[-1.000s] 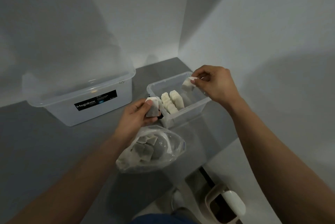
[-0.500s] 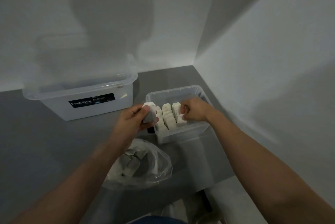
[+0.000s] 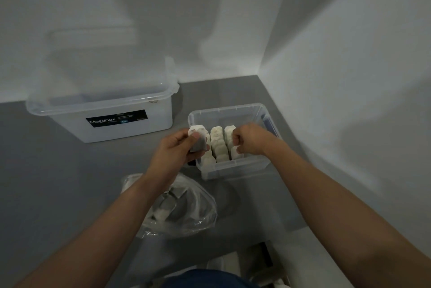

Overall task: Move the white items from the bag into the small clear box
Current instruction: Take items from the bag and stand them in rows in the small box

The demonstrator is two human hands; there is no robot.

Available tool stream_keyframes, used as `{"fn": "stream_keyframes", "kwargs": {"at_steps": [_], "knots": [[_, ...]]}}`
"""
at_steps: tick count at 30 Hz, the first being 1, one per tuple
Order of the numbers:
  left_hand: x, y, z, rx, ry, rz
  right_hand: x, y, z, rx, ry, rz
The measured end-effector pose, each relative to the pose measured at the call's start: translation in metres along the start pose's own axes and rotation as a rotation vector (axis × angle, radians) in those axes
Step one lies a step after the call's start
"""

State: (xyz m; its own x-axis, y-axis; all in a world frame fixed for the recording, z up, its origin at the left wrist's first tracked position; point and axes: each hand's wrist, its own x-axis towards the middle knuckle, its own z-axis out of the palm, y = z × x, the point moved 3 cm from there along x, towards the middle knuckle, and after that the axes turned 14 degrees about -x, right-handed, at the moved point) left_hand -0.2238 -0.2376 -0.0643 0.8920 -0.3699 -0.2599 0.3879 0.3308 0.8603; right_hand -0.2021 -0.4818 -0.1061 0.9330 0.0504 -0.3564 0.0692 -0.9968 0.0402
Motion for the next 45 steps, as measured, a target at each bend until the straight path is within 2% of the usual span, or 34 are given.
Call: {"fn": "stream_keyframes", "kwargs": {"at_steps": [6, 9, 11, 14, 17, 20, 25, 29, 32, 37, 45], "knots": [[-0.003, 0.001, 0.004, -0.056, -0.024, -0.029, -0.01, 0.0, -0.006, 0.087, -0.044, 0.026], [-0.002, 0.0, 0.001, 0.042, -0.048, -0.015, -0.019, 0.003, -0.014, 0.102, -0.024, 0.035], [-0.002, 0.001, 0.0, 0.144, -0.071, 0.026, -0.028, 0.002, -0.028, 0.145, 0.071, 0.063], [-0.004, 0.005, 0.002, 0.315, -0.116, 0.11, -0.051, -0.013, -0.058, 0.438, 0.285, 0.064], [-0.004, 0.008, 0.01, 0.357, -0.162, 0.157, -0.074, -0.039, -0.083, 0.695, 0.29, -0.049], [-0.004, 0.01, 0.02, 0.375, -0.216, 0.182, -0.086, -0.049, -0.095, 0.565, 0.303, -0.103], [-0.008, 0.01, 0.031, 0.421, -0.222, 0.244, -0.092, -0.037, -0.1, 0.441, 0.383, -0.044], [0.002, 0.01, 0.012, 0.902, -0.136, 0.408, -0.088, -0.019, -0.095, 0.342, 0.522, 0.059], [0.002, 0.006, -0.006, 1.08, -0.156, 0.295, -0.075, -0.006, -0.078, 0.265, 0.432, 0.098], [-0.001, -0.003, -0.014, 1.215, -0.172, 0.196, -0.052, -0.003, -0.046, 0.147, 0.083, -0.009], [0.0, -0.002, -0.012, 1.281, -0.145, 0.176, -0.017, -0.002, -0.019, 0.061, -0.052, 0.008]]}}
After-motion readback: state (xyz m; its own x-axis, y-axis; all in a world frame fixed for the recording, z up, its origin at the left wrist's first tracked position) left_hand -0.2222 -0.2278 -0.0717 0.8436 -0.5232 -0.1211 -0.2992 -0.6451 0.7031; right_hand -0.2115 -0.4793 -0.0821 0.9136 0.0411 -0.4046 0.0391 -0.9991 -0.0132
